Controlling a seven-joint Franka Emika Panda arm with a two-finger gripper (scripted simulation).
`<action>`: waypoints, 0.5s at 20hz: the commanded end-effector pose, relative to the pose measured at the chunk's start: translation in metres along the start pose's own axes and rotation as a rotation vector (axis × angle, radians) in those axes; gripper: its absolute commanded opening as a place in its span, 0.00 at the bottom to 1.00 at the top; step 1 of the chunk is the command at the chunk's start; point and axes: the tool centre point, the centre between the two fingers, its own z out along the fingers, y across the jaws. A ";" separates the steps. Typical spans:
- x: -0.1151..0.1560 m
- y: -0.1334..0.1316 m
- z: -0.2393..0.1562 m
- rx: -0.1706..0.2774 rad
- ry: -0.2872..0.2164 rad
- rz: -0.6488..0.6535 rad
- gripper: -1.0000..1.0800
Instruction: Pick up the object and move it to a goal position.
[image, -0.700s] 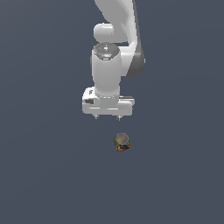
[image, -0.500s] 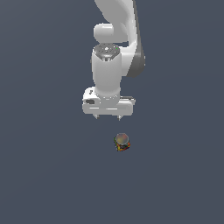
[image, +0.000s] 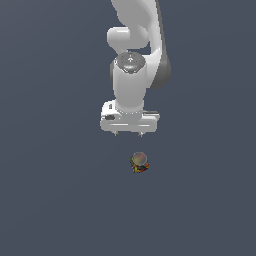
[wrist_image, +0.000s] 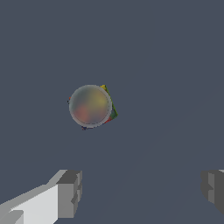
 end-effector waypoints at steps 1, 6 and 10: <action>0.001 0.000 0.001 0.000 0.000 -0.004 0.96; 0.008 -0.006 0.009 -0.001 0.000 -0.049 0.96; 0.019 -0.015 0.021 -0.001 0.001 -0.115 0.96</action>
